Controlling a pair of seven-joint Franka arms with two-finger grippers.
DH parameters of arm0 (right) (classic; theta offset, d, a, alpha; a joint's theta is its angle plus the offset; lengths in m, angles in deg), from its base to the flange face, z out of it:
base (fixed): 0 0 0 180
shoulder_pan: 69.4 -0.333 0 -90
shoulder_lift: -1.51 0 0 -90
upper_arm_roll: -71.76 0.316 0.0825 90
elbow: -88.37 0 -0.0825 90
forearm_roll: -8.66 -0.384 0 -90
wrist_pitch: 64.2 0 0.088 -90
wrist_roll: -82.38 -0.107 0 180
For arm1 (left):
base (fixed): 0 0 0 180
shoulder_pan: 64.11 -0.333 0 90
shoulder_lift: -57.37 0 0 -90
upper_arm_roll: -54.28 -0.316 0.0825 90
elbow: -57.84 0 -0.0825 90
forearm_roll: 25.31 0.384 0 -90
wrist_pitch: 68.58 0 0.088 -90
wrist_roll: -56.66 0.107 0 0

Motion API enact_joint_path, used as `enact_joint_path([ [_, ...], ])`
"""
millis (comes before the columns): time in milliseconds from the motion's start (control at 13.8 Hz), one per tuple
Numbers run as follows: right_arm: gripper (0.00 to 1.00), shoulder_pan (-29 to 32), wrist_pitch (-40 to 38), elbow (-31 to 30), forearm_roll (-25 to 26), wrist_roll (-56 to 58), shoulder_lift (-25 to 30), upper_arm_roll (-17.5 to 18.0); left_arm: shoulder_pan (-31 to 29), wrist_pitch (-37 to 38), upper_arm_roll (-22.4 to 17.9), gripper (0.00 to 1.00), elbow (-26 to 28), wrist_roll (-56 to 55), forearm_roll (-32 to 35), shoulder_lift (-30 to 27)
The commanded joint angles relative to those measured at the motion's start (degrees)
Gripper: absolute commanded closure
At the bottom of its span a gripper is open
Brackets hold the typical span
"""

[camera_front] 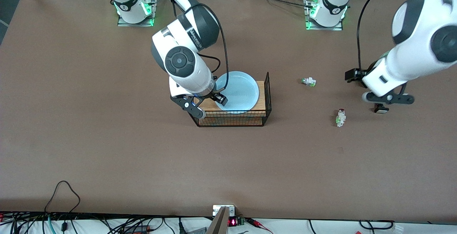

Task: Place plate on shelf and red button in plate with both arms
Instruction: 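Grasp the red-based button with the left gripper while the right gripper withdraws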

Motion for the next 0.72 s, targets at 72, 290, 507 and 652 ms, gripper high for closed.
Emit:
enact_joint_path([
  [72,0.16,0.72,-0.37,2.60,-0.92,0.05,1.09,0.04,-1.31,-7.37,-0.02,0.00,-0.56,0.90,3.26,9.34],
  [290,0.16,1.43,-2.47,2.42,2.23,2.26,6.62,-1.01,-1.67,-16.25,-0.10,0.00,2.15,2.84,4.25,12.69],
  [507,0.16,1.87,-9.14,2.42,6.97,12.51,9.70,-2.16,-3.50,-32.57,-0.10,0.00,13.03,4.68,7.49,13.23],
  [652,0.16,2.22,-11.34,2.42,9.79,19.11,11.89,-2.86,-3.95,-39.98,-0.19,0.00,17.19,4.86,7.50,14.10],
])
